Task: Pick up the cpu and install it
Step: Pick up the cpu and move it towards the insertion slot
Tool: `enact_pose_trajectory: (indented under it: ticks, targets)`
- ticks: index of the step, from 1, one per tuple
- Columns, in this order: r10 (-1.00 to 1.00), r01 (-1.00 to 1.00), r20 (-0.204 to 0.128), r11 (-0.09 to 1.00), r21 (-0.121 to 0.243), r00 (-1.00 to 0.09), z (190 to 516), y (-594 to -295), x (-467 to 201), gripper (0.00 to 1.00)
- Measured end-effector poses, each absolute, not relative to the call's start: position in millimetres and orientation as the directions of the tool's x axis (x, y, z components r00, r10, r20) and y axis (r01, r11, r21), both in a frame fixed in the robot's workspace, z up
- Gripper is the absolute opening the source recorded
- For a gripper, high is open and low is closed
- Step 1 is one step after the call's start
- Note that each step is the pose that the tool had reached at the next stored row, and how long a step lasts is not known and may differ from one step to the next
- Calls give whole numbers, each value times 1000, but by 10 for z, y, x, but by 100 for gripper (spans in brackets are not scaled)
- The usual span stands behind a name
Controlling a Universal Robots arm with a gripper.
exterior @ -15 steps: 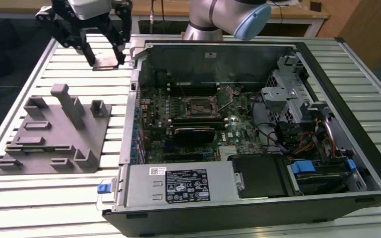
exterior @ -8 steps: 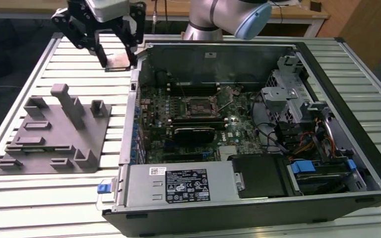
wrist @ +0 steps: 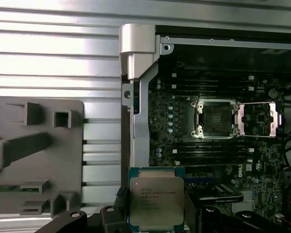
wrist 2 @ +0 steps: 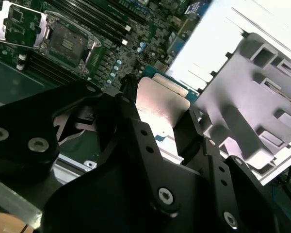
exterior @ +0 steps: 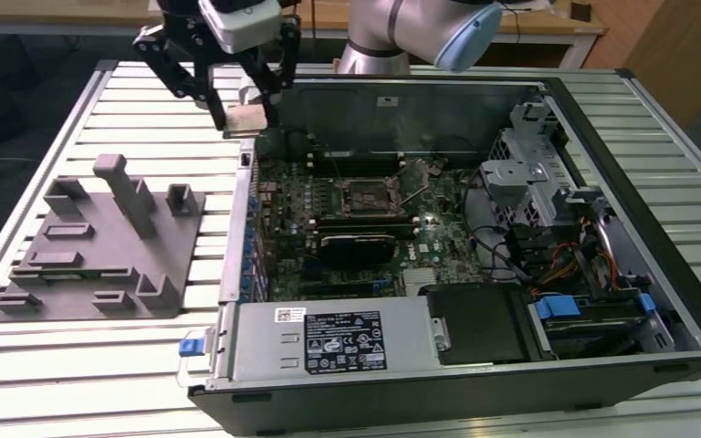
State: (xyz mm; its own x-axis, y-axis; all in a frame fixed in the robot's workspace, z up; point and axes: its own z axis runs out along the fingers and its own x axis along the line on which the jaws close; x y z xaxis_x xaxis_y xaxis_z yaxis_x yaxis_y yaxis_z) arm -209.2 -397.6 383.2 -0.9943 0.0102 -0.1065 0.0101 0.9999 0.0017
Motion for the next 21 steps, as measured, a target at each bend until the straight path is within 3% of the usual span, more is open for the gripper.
enact_pose_trajectory:
  ticks: [21]
  targets:
    - [10, 10, -101, 1000, 1, -995, 3612, -3912, -1357, 54]
